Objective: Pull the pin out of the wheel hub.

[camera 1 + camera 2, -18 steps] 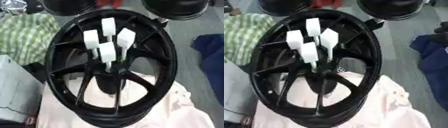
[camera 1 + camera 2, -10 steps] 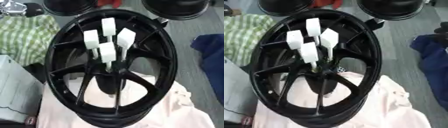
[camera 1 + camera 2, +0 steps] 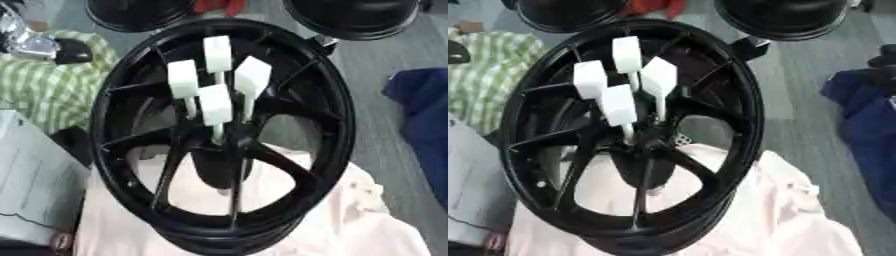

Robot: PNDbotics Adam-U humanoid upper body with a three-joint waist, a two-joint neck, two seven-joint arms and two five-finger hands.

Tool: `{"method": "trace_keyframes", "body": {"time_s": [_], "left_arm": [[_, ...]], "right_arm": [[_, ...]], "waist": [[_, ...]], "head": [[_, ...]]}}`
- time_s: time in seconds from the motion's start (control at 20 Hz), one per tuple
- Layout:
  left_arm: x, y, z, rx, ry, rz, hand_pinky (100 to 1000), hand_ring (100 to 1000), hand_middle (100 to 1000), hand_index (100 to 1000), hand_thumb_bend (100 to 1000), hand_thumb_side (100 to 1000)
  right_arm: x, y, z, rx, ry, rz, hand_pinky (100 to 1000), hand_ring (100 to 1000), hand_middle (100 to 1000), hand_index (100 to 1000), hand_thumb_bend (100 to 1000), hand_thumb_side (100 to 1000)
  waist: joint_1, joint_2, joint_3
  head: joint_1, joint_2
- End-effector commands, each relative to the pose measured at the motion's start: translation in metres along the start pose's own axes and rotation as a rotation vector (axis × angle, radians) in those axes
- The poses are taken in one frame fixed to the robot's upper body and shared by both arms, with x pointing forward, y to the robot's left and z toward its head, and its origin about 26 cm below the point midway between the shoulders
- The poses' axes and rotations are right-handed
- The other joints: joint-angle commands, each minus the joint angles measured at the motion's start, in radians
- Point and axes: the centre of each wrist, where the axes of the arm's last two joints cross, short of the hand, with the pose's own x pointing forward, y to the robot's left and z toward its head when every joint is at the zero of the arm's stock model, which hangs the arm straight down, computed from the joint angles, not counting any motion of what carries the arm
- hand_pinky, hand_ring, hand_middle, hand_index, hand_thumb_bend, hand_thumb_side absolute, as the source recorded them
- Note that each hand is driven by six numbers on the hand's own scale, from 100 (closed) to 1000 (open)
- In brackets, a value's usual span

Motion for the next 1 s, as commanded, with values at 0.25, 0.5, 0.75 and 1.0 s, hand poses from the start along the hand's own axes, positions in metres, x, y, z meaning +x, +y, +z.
{"method": "trace_keyframes", "body": {"time_s": [0.25,0.5,0.75,1.0], "left_arm": [[0.000,-0.002,-0.009,-0.063,0.062,-0.040,857,814,725,881,516,498],[-0.010,-0.012,-0.016,-0.053,0.144,0.030,878,827,703,871,541,518],[-0.021,-0.017,-0.027,-0.032,0.253,0.063,880,832,705,876,559,551],[-0.018,-0.018,-0.043,-0.033,0.327,0.061,892,852,735,884,593,587]], "right_arm": [[0.010,-0.004,-0.005,0.025,-0.029,0.032,747,655,645,753,424,470],[0.010,-0.003,-0.005,0.030,-0.024,0.030,747,656,645,753,425,470],[0.009,-0.002,-0.005,0.033,-0.019,0.028,747,656,645,753,426,470],[0.009,-0.002,-0.004,0.035,-0.013,0.025,747,655,645,752,428,470]], "waist": [[0.000,-0.022,-0.003],[0.003,-0.020,-0.003],[0.005,-0.020,-0.002],[0.007,-0.019,0.000]], "head": [[0.007,-0.014],[0.011,-0.010],[0.012,-0.009],[0.014,-0.006]]}}
